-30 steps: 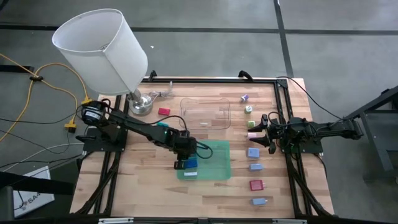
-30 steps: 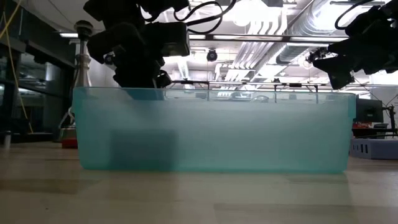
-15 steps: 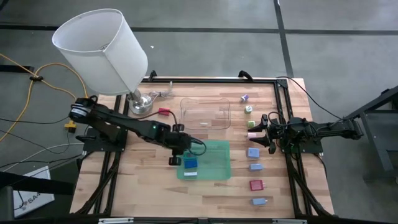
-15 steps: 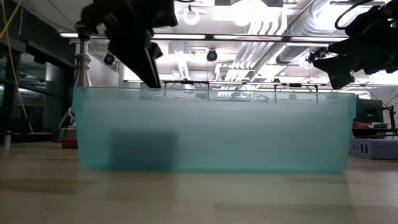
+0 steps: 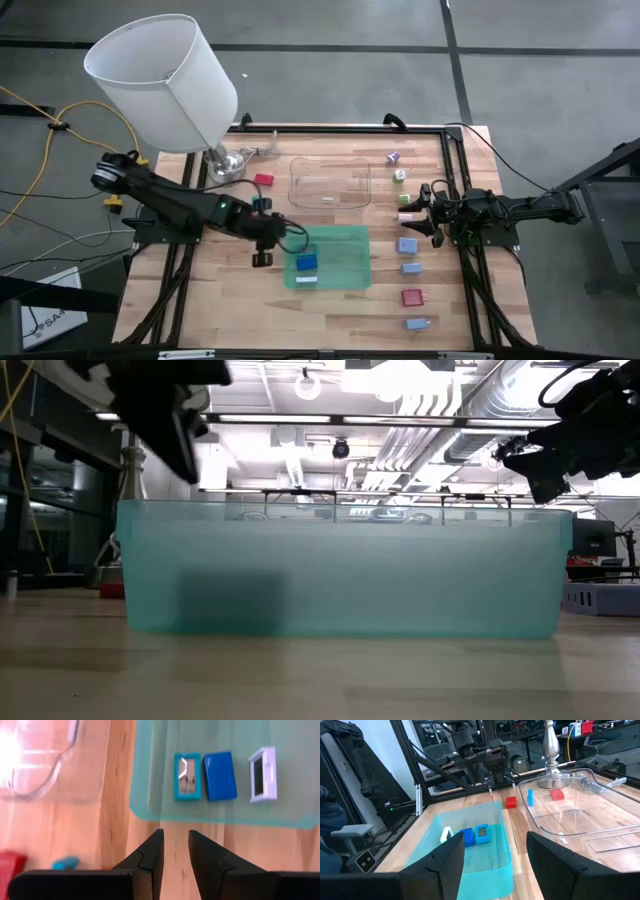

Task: Pick & Place Office items
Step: Put the bottom red digital clock into the blue bin

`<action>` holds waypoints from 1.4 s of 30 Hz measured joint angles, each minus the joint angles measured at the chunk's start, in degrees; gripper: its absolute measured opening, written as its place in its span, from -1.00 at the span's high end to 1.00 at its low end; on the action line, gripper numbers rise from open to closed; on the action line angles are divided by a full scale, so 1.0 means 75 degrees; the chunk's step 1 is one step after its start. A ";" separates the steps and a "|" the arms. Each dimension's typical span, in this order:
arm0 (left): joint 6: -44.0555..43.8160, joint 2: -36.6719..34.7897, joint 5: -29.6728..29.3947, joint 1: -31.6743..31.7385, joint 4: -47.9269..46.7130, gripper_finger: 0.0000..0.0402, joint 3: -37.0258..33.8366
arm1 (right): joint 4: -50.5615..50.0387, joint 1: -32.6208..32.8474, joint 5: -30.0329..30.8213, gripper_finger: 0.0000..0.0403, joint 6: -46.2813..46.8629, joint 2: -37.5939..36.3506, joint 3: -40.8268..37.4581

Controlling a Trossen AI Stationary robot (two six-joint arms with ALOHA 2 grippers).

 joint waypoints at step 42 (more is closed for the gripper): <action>-0.0538 -0.0209 -0.0701 -0.0433 0.0682 0.55 -0.2310 | 0.0000 -0.0001 0.0000 0.00 0.0000 0.0000 0.0000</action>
